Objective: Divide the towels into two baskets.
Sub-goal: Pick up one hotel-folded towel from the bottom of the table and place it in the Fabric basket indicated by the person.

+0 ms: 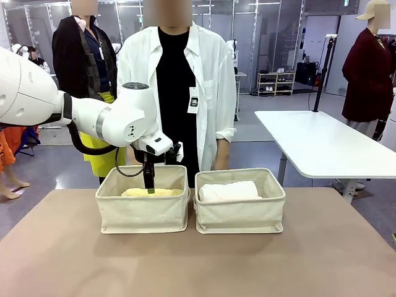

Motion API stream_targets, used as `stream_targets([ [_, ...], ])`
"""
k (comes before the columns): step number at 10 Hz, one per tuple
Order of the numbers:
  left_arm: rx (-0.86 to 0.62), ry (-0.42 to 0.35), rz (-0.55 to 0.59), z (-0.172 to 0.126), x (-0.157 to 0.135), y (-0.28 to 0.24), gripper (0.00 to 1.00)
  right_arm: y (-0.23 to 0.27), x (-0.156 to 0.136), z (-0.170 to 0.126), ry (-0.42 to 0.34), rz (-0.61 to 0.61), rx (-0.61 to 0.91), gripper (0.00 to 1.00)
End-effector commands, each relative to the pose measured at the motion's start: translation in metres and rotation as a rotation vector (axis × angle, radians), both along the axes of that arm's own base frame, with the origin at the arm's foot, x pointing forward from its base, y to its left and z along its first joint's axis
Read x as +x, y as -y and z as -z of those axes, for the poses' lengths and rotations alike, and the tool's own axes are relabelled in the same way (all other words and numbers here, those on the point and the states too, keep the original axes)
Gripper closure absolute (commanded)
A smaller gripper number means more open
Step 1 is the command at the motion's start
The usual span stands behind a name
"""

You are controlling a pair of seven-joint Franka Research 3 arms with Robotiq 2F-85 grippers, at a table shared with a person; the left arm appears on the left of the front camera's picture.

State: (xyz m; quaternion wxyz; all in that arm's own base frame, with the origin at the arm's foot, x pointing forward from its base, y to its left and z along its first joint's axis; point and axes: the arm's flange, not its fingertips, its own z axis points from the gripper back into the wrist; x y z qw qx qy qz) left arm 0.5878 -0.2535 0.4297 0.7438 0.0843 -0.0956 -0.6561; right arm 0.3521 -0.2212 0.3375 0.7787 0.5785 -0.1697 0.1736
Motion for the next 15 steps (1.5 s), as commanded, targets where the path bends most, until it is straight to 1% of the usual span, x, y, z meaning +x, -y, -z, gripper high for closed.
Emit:
stream_targets([
  [1,-0.018,-0.023,0.019,-0.005,0.003,-0.007,0.0,-0.001,-0.003,-0.003,0.005,0.001,0.0,0.0],
  [2,-0.018,-0.023,0.019,-0.005,0.003,-0.007,0.0,-0.001,-0.003,-0.003,0.005,0.001,0.0,0.0],
  [3,-0.001,0.0,0.0,0.0,0.001,-0.001,0.0,-0.001,-0.003,-0.003,0.005,0.001,0.0,0.0],
  [4,-0.128,-0.096,-0.02,-0.027,-0.001,-0.013,0.0,-0.001,-0.003,-0.003,0.005,0.001,0.0,0.0],
  [5,-0.194,-0.18,-0.069,-0.054,-0.01,-0.035,0.0,-0.001,-0.003,-0.003,0.005,0.001,0.0,0.0],
  [6,-0.277,-0.291,-0.117,-0.075,-0.028,-0.06,0.0,-0.001,-0.003,-0.003,0.005,0.001,0.0,0.0],
  [7,-0.402,-0.422,-0.167,-0.086,-0.055,-0.087,0.0,-0.001,-0.003,-0.003,0.005,0.001,0.0,0.0],
  [8,-0.485,-0.463,-0.236,-0.089,-0.078,-0.109,0.0,-0.001,-0.003,-0.003,0.005,0.001,0.0,0.0],
  [9,-0.583,-0.5,-0.281,-0.089,-0.099,-0.131,0.0,-0.001,-0.003,-0.003,0.005,0.001,0.0,0.0],
  [10,-0.681,-0.511,-0.325,-0.093,-0.121,-0.153,0.0,-0.001,-0.003,-0.003,0.005,0.001,0.0,0.0],
  [11,-0.804,-0.531,-0.394,-0.093,-0.142,-0.187,0.0,-0.001,-0.003,-0.003,0.005,0.001,0.0,0.0],
  [13,-1.015,-0.546,-0.495,-0.073,-0.176,-0.258,0.0,-0.001,-0.003,-0.003,0.005,0.001,0.0,0.0],
  [14,-1.107,-0.544,-0.542,-0.058,-0.19,-0.296,0.0,-0.001,-0.003,-0.003,0.005,0.001,0.0,0.0],
  [15,-1.154,-0.569,-0.641,-0.034,-0.202,-0.339,0.0,-0.001,-0.003,-0.003,0.005,0.001,0.0,0.0],
])
